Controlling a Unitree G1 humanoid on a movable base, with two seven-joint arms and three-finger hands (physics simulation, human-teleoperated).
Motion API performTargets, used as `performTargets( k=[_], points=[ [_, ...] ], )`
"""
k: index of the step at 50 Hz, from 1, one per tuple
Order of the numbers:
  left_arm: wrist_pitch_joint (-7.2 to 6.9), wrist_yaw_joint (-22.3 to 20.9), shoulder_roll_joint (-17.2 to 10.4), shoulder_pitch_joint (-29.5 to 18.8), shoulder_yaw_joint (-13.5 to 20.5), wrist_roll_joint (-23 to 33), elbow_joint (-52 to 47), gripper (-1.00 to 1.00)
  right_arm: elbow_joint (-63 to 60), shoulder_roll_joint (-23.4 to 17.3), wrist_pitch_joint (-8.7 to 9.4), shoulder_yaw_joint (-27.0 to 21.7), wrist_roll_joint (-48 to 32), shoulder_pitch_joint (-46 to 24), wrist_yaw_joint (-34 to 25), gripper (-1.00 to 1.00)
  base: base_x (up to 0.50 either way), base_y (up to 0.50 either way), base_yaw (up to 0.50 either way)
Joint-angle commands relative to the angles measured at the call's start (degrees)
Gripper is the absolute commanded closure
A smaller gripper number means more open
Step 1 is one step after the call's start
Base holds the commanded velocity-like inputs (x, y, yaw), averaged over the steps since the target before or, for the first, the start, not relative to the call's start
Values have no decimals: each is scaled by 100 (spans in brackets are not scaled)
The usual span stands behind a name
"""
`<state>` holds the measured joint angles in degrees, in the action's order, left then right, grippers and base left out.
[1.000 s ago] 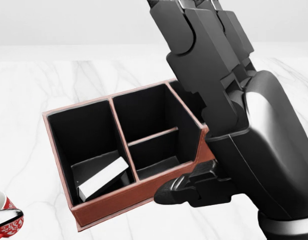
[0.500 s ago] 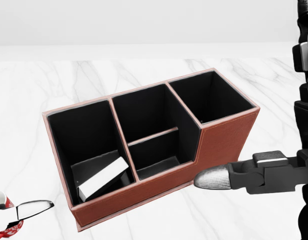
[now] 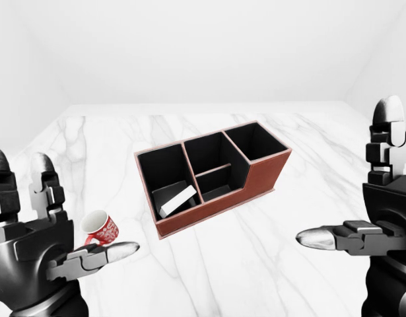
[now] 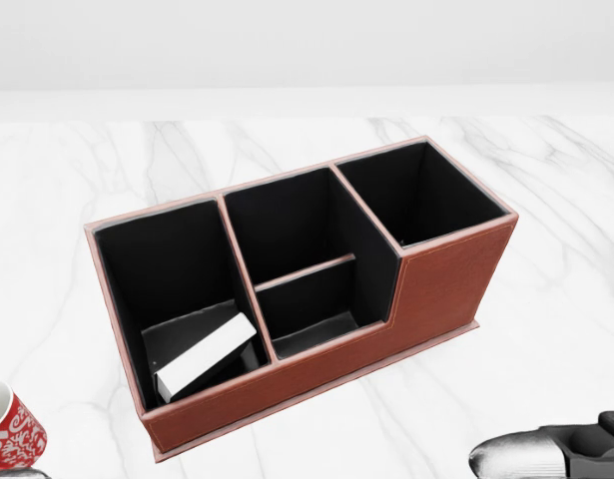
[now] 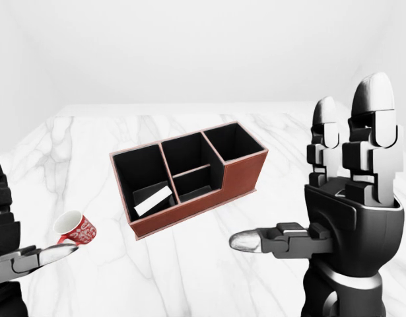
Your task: Pick up the book and place it in the left compartment of the caddy.
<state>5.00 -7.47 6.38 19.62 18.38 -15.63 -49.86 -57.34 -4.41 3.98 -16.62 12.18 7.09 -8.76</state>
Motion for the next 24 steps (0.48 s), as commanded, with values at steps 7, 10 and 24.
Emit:
performTargets(
  k=[7, 10, 24],
  points=[
    [0, -533, 395, 294, 1433, -1908, -1014, -100, -265, -908, -898, -178, 1713, 1598, 730, -100, 0, 0, 0],
    [0, -544, 356, 371, 1479, -2093, -1014, -100, -265, -952, -898, -232, 1900, 1681, 712, -100, 0, 0, 0],
    [0, -731, 528, 75, 1349, -1832, -841, -100, -266, 133, -540, -674, 1946, 839, -55, -100, 0, 0, 0]
  ],
)
